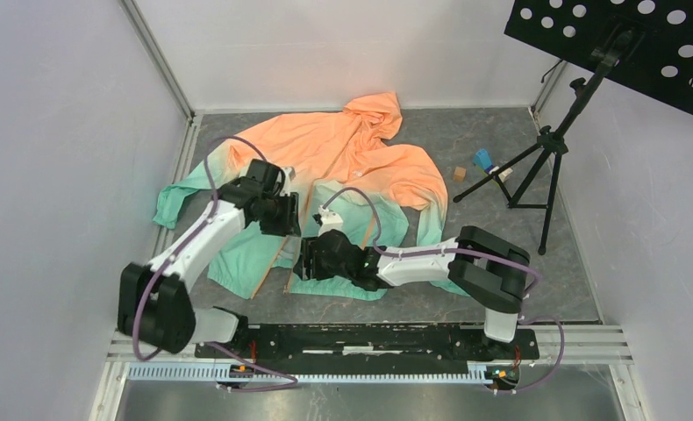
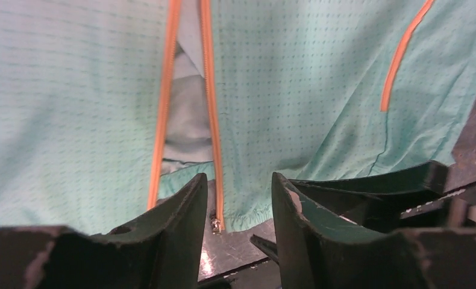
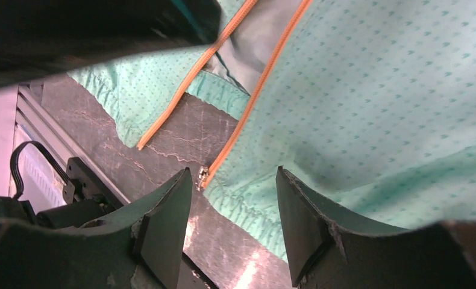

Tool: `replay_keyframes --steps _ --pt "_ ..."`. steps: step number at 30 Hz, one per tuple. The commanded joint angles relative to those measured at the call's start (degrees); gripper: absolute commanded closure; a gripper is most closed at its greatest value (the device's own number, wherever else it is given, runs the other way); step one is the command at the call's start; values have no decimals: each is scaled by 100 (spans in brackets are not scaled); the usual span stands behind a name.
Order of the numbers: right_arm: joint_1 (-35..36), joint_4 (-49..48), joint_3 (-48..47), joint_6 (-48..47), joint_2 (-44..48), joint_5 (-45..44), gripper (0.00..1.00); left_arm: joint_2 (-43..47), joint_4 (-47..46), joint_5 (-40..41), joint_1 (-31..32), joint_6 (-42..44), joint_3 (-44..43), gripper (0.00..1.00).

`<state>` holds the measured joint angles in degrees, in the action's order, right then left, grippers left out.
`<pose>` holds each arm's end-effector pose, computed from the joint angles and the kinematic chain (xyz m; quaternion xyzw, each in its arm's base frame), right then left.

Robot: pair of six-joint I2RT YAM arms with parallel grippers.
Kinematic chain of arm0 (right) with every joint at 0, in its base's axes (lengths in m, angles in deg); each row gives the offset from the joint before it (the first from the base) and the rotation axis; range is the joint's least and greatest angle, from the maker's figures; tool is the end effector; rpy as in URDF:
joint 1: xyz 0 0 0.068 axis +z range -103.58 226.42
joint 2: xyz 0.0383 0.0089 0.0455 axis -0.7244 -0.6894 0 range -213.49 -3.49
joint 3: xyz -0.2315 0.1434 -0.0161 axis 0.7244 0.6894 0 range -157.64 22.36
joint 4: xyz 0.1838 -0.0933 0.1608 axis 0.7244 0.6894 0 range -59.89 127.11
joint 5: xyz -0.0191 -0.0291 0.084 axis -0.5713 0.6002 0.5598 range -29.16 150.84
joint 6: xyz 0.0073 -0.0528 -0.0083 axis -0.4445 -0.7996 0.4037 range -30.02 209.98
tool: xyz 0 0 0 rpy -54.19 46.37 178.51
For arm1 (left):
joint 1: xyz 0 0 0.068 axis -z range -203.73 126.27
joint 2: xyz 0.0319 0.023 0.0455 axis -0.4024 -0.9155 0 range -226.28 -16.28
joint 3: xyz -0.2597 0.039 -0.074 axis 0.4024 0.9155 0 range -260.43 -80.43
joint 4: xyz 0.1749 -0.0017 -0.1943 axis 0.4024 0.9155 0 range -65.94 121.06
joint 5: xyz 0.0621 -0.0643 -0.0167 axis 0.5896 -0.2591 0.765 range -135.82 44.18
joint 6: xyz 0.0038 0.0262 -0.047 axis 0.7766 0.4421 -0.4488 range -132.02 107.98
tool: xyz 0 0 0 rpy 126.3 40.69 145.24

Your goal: Zip up the jacket

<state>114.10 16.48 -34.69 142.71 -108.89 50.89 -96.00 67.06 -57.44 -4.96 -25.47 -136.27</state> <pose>0.1528 0.3560 0.1626 -0.0749 0.8803 0.3629 0.2963 0.2476 -0.0917 0.2288 0.0655 0.9727 -0.1506 0.1640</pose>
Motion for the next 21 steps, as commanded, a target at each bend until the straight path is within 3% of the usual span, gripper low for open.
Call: replay_keyframes --steps 1,5,9,21 --pt "217 802 -564 543 -241 -761 41 1001 -30 1022 9 -294 35 49" --pt "330 1024 -677 836 -357 -1001 43 1596 -229 1843 13 -444 305 48" --pt "386 1329 -973 862 -538 -1187 44 1914 -259 2030 8 -466 322 42" --pt "597 2666 -2071 824 -1314 -2024 58 2055 -451 1397 8 -468 416 34"
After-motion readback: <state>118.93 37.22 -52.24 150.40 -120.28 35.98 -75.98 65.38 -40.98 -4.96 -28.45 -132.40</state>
